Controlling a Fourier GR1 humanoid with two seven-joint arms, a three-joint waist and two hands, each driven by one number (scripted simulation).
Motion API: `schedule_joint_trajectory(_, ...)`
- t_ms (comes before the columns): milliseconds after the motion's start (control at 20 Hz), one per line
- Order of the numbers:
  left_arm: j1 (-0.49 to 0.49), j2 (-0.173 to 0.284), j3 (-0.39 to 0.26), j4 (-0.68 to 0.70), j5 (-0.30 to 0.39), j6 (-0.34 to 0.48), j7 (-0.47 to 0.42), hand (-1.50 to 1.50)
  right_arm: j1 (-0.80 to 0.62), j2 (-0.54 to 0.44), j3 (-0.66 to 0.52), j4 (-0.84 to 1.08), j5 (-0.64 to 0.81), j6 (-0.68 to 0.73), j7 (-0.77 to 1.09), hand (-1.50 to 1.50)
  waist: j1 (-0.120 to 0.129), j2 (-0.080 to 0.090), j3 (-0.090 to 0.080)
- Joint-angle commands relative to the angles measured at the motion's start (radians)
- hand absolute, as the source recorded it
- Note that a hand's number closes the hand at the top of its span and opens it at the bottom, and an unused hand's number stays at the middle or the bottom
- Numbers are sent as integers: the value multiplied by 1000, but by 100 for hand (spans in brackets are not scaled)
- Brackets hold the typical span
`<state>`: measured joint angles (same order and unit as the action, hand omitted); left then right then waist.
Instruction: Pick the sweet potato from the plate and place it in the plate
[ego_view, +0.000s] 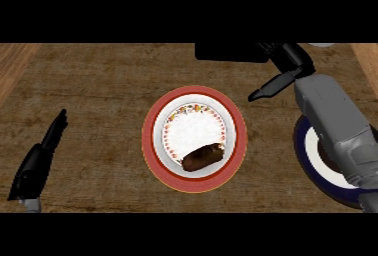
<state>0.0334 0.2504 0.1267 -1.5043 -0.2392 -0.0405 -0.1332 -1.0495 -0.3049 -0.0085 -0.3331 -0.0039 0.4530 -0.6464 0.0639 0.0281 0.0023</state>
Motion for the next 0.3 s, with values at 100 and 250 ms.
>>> schedule_joint_trajectory(100, -27, 4, -13, -1, -12, -7, -5, 0, -23, -84, 6, 96, 43, 74, -106, -150, 26, 14, 1)
schedule_joint_trajectory(250, -54, -1, -6, 7, 0, -9, 28, 0, -50, -117, -21, 120, 24, 92, -103, -150, 21, 12, 2)
